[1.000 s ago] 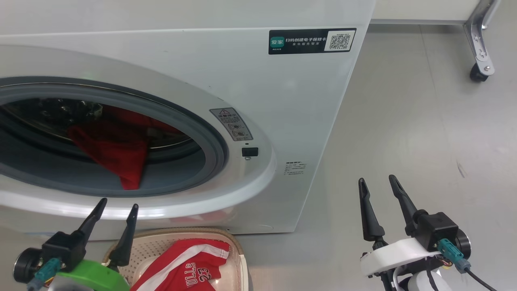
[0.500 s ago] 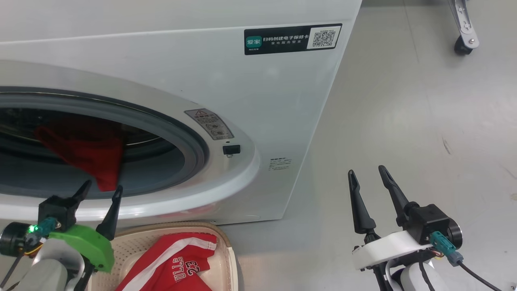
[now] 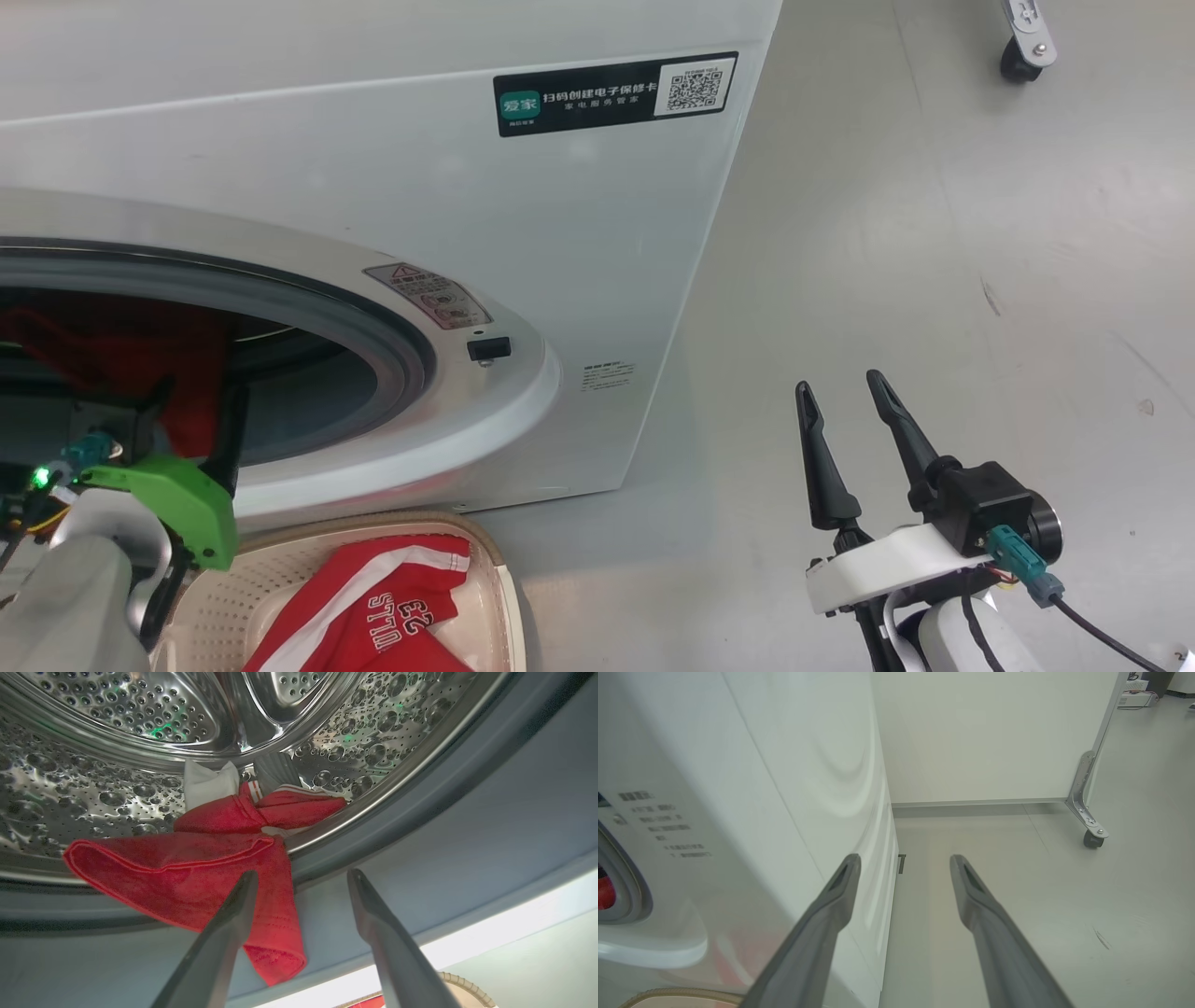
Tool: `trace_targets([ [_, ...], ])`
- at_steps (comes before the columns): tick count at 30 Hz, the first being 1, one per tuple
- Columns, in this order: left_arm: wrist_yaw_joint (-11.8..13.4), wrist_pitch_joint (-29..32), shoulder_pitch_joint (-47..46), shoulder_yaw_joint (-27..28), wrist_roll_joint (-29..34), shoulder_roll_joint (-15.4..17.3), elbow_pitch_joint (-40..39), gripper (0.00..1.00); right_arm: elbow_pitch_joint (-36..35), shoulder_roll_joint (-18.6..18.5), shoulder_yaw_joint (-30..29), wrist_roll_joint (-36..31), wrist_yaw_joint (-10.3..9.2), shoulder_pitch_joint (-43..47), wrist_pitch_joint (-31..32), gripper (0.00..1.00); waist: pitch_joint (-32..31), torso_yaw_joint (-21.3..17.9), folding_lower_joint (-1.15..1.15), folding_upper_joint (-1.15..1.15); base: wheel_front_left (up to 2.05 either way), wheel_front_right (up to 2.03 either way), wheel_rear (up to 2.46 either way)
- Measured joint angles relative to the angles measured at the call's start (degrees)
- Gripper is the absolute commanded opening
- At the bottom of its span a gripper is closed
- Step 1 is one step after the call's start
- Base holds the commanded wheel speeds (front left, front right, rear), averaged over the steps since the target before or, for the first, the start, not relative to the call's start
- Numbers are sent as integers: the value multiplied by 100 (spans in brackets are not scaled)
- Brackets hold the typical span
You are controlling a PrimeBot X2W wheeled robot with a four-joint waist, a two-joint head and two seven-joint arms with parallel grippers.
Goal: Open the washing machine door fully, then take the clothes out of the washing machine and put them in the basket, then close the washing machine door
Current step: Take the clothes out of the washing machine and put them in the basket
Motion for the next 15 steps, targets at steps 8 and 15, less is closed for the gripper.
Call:
trace_targets([
  [8, 4, 181, -446, -89, 99, -29, 366, 100, -46, 0, 36, 23, -40, -73, 0, 100, 134, -61, 0, 0, 0, 0, 0],
  [15, 108, 354, -738, -93, 155, -29, 798, 100, -77, 0, 142, 35, -82, -190, 0, 100, 256, -141, 0, 0, 0, 0, 0],
])
